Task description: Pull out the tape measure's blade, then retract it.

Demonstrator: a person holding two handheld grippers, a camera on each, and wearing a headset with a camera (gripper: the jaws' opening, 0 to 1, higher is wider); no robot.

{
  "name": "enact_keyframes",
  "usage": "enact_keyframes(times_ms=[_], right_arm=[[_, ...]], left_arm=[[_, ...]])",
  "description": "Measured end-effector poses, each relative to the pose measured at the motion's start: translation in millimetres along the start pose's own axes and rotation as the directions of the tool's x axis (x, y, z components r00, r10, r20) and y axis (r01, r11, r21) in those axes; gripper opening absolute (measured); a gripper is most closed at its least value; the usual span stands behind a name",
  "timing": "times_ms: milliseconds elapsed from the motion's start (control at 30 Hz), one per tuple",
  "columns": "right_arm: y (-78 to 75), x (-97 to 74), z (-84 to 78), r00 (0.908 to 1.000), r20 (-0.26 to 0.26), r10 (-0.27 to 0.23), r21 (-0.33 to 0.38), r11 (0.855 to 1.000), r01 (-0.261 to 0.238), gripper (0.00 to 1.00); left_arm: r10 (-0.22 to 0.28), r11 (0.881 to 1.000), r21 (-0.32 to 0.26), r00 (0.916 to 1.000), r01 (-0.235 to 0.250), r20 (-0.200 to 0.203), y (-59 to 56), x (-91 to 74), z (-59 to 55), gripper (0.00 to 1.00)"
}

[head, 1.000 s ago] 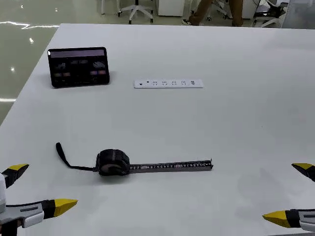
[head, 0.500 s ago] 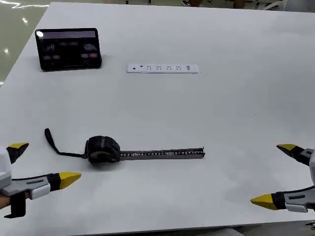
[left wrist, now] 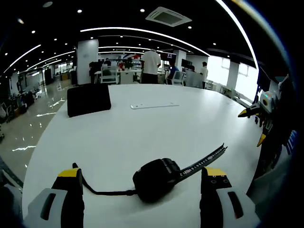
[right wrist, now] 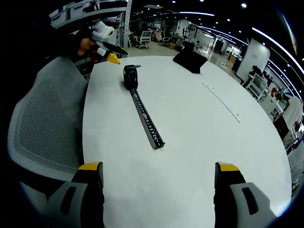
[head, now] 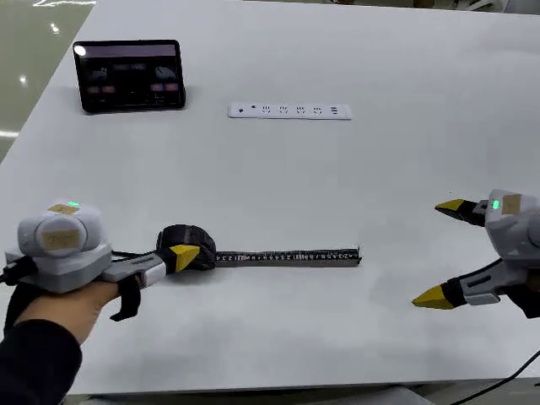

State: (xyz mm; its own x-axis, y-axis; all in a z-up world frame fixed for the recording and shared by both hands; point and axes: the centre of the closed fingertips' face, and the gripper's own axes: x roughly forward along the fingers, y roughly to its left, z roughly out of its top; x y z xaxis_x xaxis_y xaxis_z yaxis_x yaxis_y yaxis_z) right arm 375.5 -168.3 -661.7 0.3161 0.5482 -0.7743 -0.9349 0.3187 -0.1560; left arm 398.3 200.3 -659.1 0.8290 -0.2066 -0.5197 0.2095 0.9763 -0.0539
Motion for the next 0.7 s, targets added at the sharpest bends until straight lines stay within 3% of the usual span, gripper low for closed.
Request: enact_keyframes(times_ms=[133, 267, 367, 433, 567, 700], right_arm=[[-3.1, 13.7, 2.9, 0.999, -0.024, 0.036, -0.032, 0.999, -0.037, 0.91], [-9.3, 25.4, 7.6, 0.9976, -0.042, 0.054, -0.06, 0.997, -0.057, 0.92], [-13.9, 35.0, 12.5, 0.9959, -0.056, 0.07, -0.082, 0.994, -0.075, 0.92], [-15.6, 39.6, 15.3, 0.995, -0.062, 0.079, -0.093, 0.992, -0.084, 0.92], [-19.2, 51.6, 21.1, 0.992, -0.079, 0.098, -0.117, 0.987, -0.107, 0.92], [-20.5, 64.9, 25.3, 0.9877, -0.094, 0.125, -0.145, 0.98, -0.138, 0.9]], left_arm=[[0.048, 0.998, -0.044, 0.9987, -0.047, 0.018, -0.3, 9.4, -11.9, 1.0], [0.089, 0.995, -0.045, 0.994, -0.086, 0.064, 2.6, 11.0, -12.8, 1.0], [0.087, 0.994, -0.071, 0.9917, -0.08, 0.095, -1.1, 13.9, -14.1, 1.0], [0.081, 0.995, -0.073, 0.9927, -0.075, 0.089, -3.8, 17.4, -17.1, 1.0], [0.109, 0.994, -0.035, 0.9891, -0.105, 0.099, -4.1, 25.1, -20.9, 1.0], [0.087, 0.996, -0.041, 0.9896, -0.082, 0.115, -7.3, 32.2, -25.8, 1.0]])
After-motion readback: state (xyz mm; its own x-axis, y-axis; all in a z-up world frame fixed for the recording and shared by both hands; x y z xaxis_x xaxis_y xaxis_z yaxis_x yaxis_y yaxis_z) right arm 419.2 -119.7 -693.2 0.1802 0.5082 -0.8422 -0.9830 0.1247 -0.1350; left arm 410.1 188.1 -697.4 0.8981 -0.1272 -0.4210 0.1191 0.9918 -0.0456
